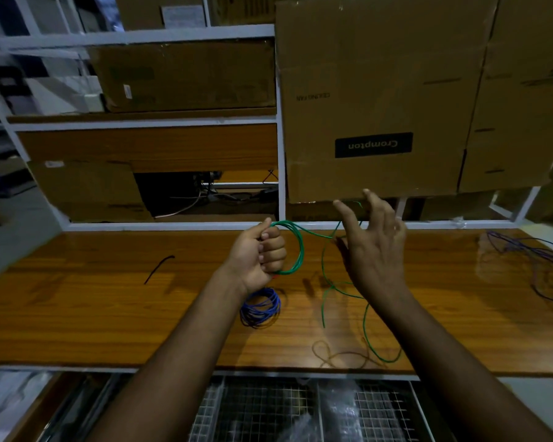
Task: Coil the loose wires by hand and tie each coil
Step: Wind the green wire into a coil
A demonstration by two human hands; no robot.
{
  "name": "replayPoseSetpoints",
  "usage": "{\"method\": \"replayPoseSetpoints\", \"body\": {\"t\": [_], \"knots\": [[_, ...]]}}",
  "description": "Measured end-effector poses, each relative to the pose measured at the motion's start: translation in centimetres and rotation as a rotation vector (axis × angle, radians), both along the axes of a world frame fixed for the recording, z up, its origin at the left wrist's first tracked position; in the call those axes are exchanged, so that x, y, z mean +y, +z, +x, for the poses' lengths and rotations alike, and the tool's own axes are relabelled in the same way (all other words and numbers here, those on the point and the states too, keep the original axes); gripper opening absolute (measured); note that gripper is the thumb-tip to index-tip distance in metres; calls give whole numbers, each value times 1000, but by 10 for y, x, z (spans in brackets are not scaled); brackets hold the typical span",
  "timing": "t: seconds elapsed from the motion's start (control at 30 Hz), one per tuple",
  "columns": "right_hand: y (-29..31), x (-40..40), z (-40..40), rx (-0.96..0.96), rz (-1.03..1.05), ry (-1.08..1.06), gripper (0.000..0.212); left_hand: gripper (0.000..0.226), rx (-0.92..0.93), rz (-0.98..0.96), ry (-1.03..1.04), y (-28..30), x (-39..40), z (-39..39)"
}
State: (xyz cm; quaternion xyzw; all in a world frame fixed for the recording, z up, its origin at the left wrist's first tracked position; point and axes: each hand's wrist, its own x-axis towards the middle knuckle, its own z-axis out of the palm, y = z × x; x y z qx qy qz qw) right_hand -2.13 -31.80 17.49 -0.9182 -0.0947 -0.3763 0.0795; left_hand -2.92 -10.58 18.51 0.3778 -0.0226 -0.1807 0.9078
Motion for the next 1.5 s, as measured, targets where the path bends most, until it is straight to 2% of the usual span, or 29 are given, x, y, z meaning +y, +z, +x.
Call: {"method": "replayPoseSetpoints", "body": {"t": [0.03,0.13,0.17,0.27,0.3,0.4,0.47,0.57,0.6,0.7,0.8,0.9,0.97,1.03,1.1,1.2,1.27,1.4,1.5], "knots": [[-1,0,3,37,-21,32,60,51,-5,3,-24,0,1,-1],[-11,0,6,51,-71,150,15,48,-12,-15,-69,3,2,-4],[-15,0,6,48,-54,167,9,47,-12,-37,-76,4,3,-4],[-27,-7,9,60,1,188,8,46,-13,-101,-59,10,10,-5],[-29,-10,10,168,63,263,14,46,-16,-117,-40,11,13,-5],[-29,-22,6,730,490,690,20,44,-30,-186,20,17,20,-3],[-33,-30,4,947,790,875,16,42,-42,-221,52,21,22,-1],[-42,-40,3,1158,1331,1002,11,49,-39,-242,75,23,24,-1],[-46,-42,3,1177,1430,1021,13,50,-38,-240,77,23,22,-1],[-49,-47,2,1205,1559,1150,54,55,-35,-223,84,22,18,-1],[-43,-51,0,1182,1633,1213,61,55,-27,-213,89,21,14,-1],[-35,-50,-2,1146,1655,1250,49,54,-14,-169,71,20,9,-3],[-26,-46,-4,1117,1619,1297,39,54,-15,-142,45,18,4,-4],[-16,-42,-9,1084,1507,1288,37,54,-13,-129,29,17,1,-6],[-6,-43,-15,1036,1236,1142,39,54,-8,-134,26,16,-1,-7],[6,-44,-22,916,799,930,19,53,5,-128,45,14,2,-7],[14,-40,-25,782,770,855,14,52,18,-104,35,12,2,-7],[18,-28,-16,341,933,600,13,46,40,-61,-43,12,-1,-14],[10,-28,-9,124,754,305,20,46,35,-63,-52,14,-5,-18]]}}
